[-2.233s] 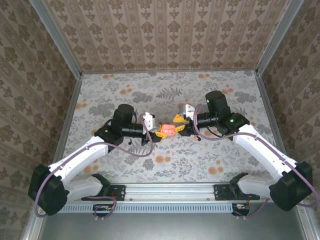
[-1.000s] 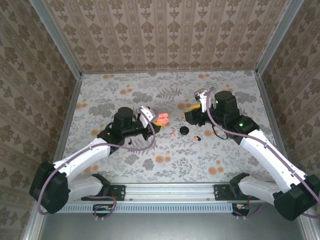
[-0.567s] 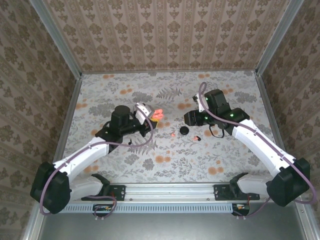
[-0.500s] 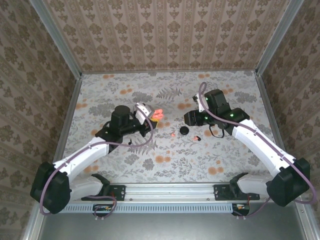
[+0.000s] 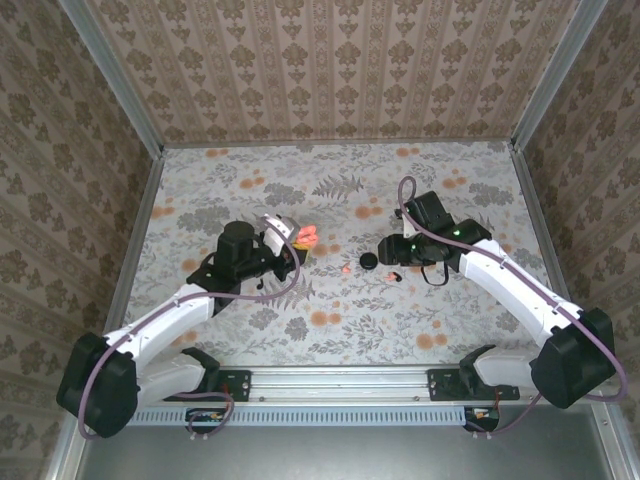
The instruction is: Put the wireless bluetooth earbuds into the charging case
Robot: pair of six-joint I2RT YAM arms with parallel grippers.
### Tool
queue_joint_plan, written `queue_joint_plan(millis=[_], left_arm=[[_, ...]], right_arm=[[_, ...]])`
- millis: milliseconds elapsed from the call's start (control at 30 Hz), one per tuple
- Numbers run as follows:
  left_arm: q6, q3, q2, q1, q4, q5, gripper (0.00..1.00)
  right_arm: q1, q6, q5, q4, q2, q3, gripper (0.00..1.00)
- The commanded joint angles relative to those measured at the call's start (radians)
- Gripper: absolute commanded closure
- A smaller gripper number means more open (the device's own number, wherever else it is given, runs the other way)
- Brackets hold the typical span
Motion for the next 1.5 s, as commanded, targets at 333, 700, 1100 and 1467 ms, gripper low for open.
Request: queue_joint_plan(millis=[333, 700, 1100, 1467], left_arm=[[-0.058, -0.008, -0.034, 0.011, 0.029, -0.007, 0.84], [-0.087, -0.103, -0.122, 0.014, 0.065, -0.091, 0.84], [-0.035, -0.138, -0.142, 0.057, 0.102, 0.018, 0.84], [-0.014, -0.137, -0.215, 0.066, 0.029, -0.091, 0.84]], right_arm=[[0.006, 0.003, 0.015, -0.012, 0.135, 0.094, 0.43], [0.009, -0.080, -0.059, -0.204, 0.446, 0.312, 0.45], [0.074, -0.028, -0.087, -0.240, 0.533, 0.384, 0.46], [0.150, 0.082, -0.102, -0.257, 0.595, 0.458, 0.51]])
